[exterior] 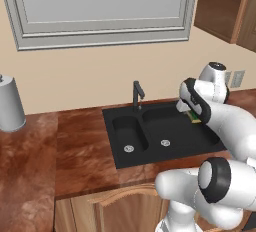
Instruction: Pick up the sponge and sponge from the sink, and place them back in the cabinet, and close the cabinet doors.
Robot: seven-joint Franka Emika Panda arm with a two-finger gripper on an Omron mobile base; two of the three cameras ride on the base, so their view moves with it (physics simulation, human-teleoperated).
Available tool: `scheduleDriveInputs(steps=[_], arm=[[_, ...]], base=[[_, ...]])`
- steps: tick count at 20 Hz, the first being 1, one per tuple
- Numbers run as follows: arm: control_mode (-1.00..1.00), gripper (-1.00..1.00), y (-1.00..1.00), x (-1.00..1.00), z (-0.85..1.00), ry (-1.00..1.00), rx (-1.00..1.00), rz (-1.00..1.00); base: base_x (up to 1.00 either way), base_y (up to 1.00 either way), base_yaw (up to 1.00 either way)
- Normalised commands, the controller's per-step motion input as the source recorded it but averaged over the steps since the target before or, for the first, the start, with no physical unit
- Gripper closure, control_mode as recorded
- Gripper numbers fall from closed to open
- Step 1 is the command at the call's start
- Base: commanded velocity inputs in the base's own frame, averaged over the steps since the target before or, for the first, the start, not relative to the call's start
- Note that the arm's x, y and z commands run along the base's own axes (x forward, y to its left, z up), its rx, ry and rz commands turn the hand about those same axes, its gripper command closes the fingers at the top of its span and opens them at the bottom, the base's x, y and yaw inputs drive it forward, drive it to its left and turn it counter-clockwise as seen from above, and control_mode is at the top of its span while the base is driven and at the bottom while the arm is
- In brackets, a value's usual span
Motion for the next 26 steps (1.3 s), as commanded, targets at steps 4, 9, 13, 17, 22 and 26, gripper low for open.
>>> scheduleDriveInputs(steps=[4, 9, 13, 17, 22, 26], arm=[[-1.00, 1.00, 0.12, -0.30, 0.28, 0.13, 0.00, -0.03], [-1.00, 1.00, 0.09, -0.36, 0.20, 0.03, 0.03, -0.08], [-1.00, 1.00, 0.15, -0.28, 0.13, 0.00, 0.01, -0.10], [-1.00, 1.00, 0.15, -0.30, 0.19, -0.01, 0.00, -0.10], [-1.00, 1.00, 0.16, -0.28, 0.20, 0.00, 0.00, -0.10], [-1.00, 1.00, 0.07, -0.27, 0.20, 0.00, 0.00, -0.08]], base=[[0.00, 0.00, 0.00], [0.00, 0.00, 0.00], [0.00, 0.00, 0.00], [0.00, 0.00, 0.00], [0.00, 0.00, 0.00], [0.00, 0.00, 0.00]])
